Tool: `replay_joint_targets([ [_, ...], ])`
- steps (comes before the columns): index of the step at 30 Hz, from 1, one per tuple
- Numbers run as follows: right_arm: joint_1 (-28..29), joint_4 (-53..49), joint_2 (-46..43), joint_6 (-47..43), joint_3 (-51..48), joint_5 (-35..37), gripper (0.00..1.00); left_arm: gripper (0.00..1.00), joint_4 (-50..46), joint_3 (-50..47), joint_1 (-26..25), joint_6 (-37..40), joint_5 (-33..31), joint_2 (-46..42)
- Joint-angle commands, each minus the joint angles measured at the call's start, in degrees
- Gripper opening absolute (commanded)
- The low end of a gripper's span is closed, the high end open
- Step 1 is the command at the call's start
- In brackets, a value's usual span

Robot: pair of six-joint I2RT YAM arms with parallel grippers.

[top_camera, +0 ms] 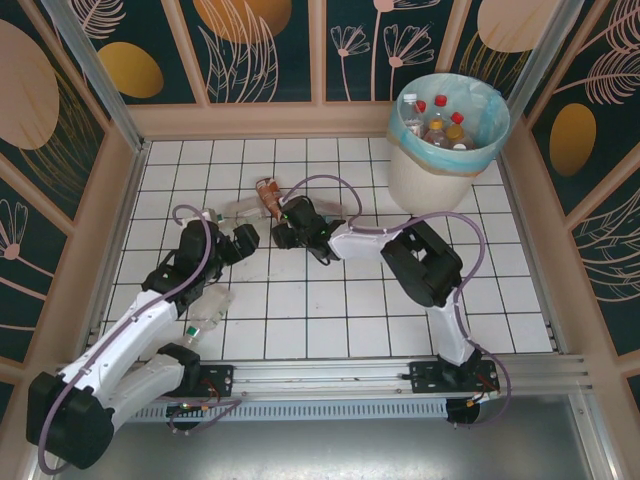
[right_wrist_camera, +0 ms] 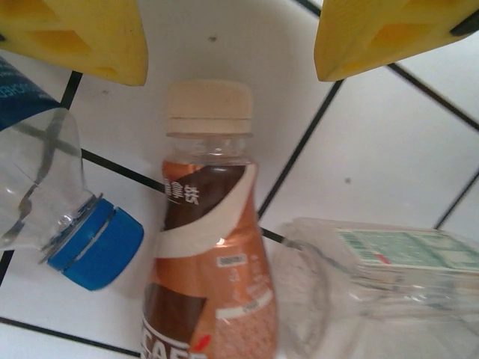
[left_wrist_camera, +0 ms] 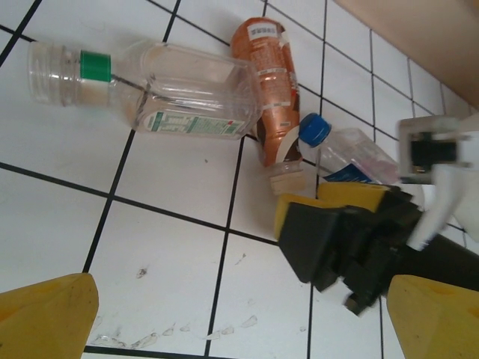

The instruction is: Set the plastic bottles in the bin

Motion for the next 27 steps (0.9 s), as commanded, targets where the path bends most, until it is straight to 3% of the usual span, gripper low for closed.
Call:
replay_joint_targets([
  [1,-0.76,-0.85,2.17,0.48,2.59,2.24,0.61,0.98,0.51,-1.41,0.42,1.16,-0.34,-2.50],
  [10,-0.88,-2.51,6.59,-1.74,6.95,1.44,0.55,0.98,0.44,-2.18,0.42,0.29,-0.93,-4.60],
  [21,-0.91,-5.28,2.61,-0.81,4.71,3.86,0.23,0.98,-0.56,0.00,0.44,0.84,-2.12,-5.82],
  [27,0.66,-5.25,-3.88,-0.10,-0.99,3.25,0.15,0.98,-1.61,2.50,0.42,2.79,-3.26,-5.54],
])
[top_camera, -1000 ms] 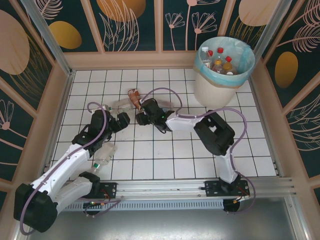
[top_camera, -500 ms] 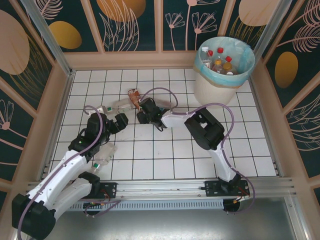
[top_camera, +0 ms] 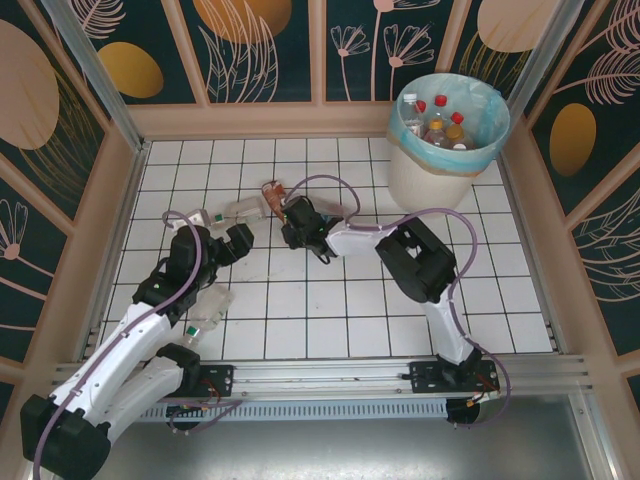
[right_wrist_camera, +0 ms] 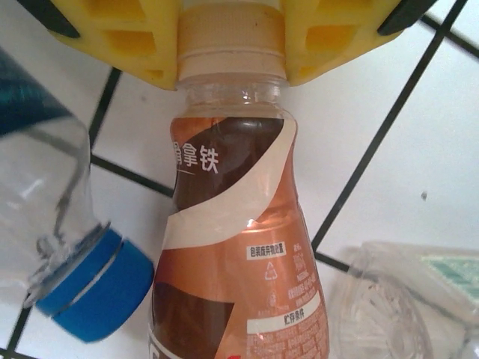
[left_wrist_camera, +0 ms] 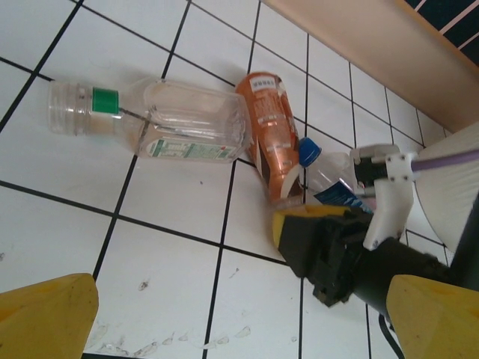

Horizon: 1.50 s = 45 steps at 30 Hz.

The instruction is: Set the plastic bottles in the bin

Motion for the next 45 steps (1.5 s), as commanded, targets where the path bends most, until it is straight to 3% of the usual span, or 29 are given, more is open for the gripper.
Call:
replay_joint_targets([
  [1,1.25,-1.34,-6.23,1.29,-3.25,1.00,0.14,0.98,-0.64,3.17,0.42,2.33,-1.41,-0.02],
  [10,2.92,-2.19,-18.30,4.10,-13.66,1.92,0.09,0.99,2.31,5.75,0.42,2.49,0.23,1.71],
  [19,4.24,2.17,-33.46,3.06,-24.96,-5.92,0.07,0.99,4.12,6.67,0.42,3.27,3.66,2.92],
  [24,4.42,4.50,-42.25,2.84,-30.75,-9.56,0.05,0.98,7.18,7.52,0.37,1.02,10.95,4.35],
  [30,4.41,8.02,-51.46,1.65,-34.28,-18.27,0.04,0.98,14.31,9.64,0.42,-4.42,25.96,8.34],
  [37,4.38,8.26,-53.51,2.27,-33.46,-22.30,0.03,0.98,21.63,10.18,0.33,-8.64,35.12,10.35],
  [41,4.77,8.91,-53.91,2.45,-33.75,-24.91,0.03,0.99,20.60,12.24,0.33,-8.43,35.80,11.57],
  [45,4.95,8.75,-54.78,1.99,-34.46,-27.71,0.03,0.93,17.17,13.95,0.33,-7.73,31.12,12.36],
])
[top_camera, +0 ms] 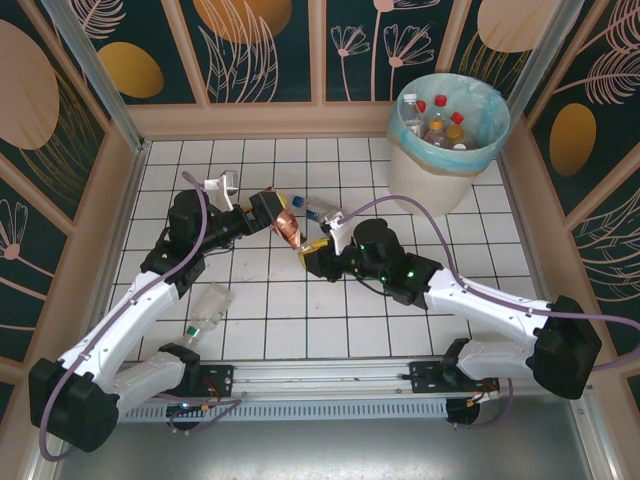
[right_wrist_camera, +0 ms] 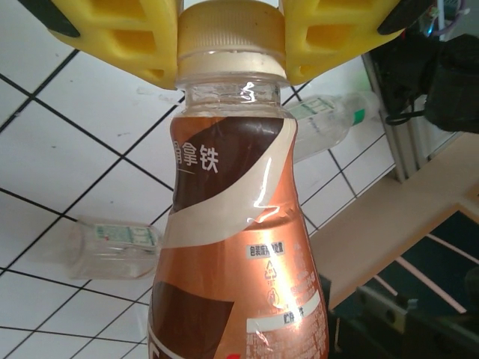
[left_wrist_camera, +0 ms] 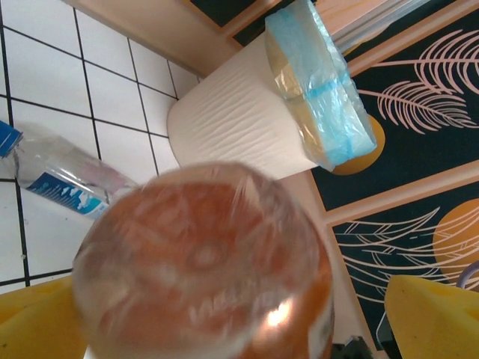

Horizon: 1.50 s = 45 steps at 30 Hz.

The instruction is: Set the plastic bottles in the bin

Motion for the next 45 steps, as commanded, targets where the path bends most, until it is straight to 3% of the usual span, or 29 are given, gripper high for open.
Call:
replay_joint_targets([
  [1,0.65,1.51,-1.82,-1.25,-0.52,-3.76,0.03,0.88,-0.44,2.27,0.30,-0.30,-1.92,0.46],
  [4,0.76,0.20,-2.32,-1.37,-0.61,-2.12,0.04,0.71,1.91,1.29,0.26,-2.56,-1.10,0.57],
  [8,0.99,1.41,-3.34,-0.25,-0.11,-0.72,0.09,0.39,5.20,-1.33,0.29,-6.10,-1.19,-1.34],
  [13,0.96,5.31,-4.58,0.92,0.91,1.17,0.26,0.40,4.98,-3.71,0.27,-8.67,-6.89,-5.57],
  [17,0.94,7.10,-4.90,2.39,2.52,3.82,0.62,0.44,4.40,-4.37,0.29,-12.16,-12.39,-8.46],
  [20,0.96,10.47,-5.29,5.63,2.67,7.70,0.73,0.45,6.93,-5.87,0.30,-16.90,-16.27,-11.80],
  [23,0.94,16.34,-5.34,13.04,1.92,10.94,0.75,0.45,9.58,-7.25,0.28,-19.90,-20.47,-15.51],
  [27,1.35,34.22,-4.11,22.71,-1.68,11.66,0.75,0.44,11.71,-8.82,0.28,-22.20,-26.12,-19.75],
  [31,2.91,47.97,0.58,25.94,-1.54,13.03,0.73,0.44,16.03,-10.95,0.29,-25.33,-27.25,-22.17],
  [39,4.88,56.56,8.97,29.75,3.41,13.72,0.73,0.46,17.83,-9.96,0.28,-26.64,-25.51,-23.30],
  [45,6.74,60.16,11.77,31.02,4.35,12.74,0.71,0.45,19.67,-11.89,0.28,-28.10,-29.79,-26.07],
])
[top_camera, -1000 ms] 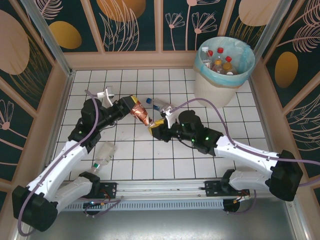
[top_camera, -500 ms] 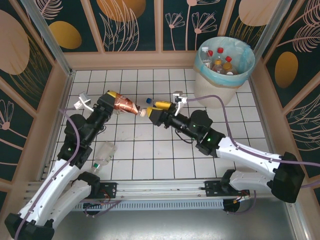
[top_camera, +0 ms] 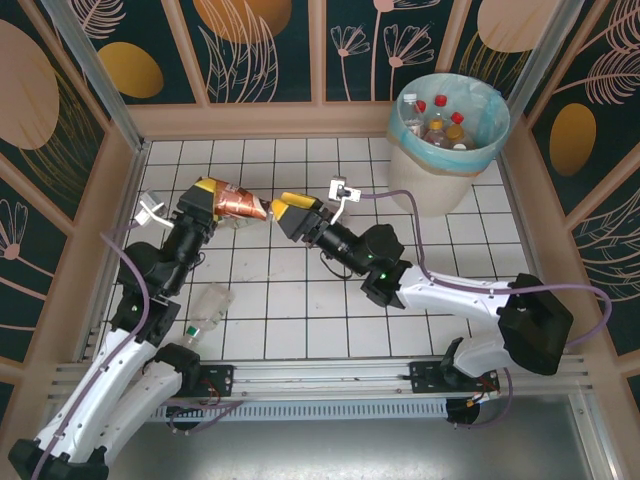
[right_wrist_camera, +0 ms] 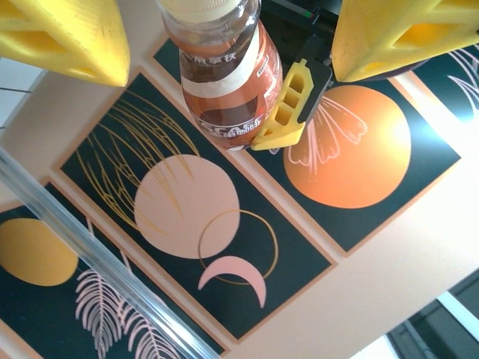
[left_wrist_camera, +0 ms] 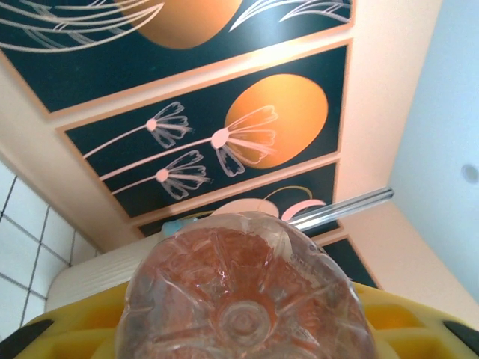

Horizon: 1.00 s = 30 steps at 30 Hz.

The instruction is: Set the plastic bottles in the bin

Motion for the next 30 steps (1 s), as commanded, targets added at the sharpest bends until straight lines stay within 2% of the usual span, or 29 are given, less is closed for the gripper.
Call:
replay_joint_targets([
  [1,1.92,6.92,0.94,1.46,1.89,1.56,0.71,0.45,6.18,-1.93,0.29,-3.22,-3.48,-2.17],
  [7,3.16,6.11,2.80,1.30,3.11,3.59,0.72,0.45,8.62,-3.00,0.28,-5.49,-3.81,-2.19],
  [11,3.58,6.56,4.25,1.16,4.66,3.14,0.64,0.45,10.63,-3.88,0.31,-7.21,-3.81,-2.18],
  [19,3.67,10.37,6.71,2.19,5.95,2.92,0.25,0.45,10.10,-4.19,0.23,-7.68,-3.74,-2.42],
  [21,3.78,11.19,7.08,2.82,5.85,3.35,0.23,0.47,9.81,-4.46,0.26,-7.76,-3.92,-2.82],
  [22,3.75,11.86,7.21,2.97,5.73,3.51,0.18,0.48,9.60,-4.52,0.27,-7.77,-3.95,-2.99],
  [24,3.75,12.41,6.95,2.89,5.22,4.38,0.13,0.54,8.82,-4.44,0.28,-7.71,-3.85,-3.32],
  [27,3.60,9.56,4.45,0.12,4.86,6.45,0.06,0.78,5.46,-3.33,0.28,-5.72,-4.59,-4.45],
  [29,3.49,1.52,0.49,-4.13,5.66,9.28,0.03,0.97,-1.08,-0.39,0.26,-1.87,-6.81,-5.71],
  [30,3.49,-2.30,-1.23,-6.23,6.24,10.88,0.02,0.98,-3.59,1.05,0.28,0.44,-7.69,-6.19],
])
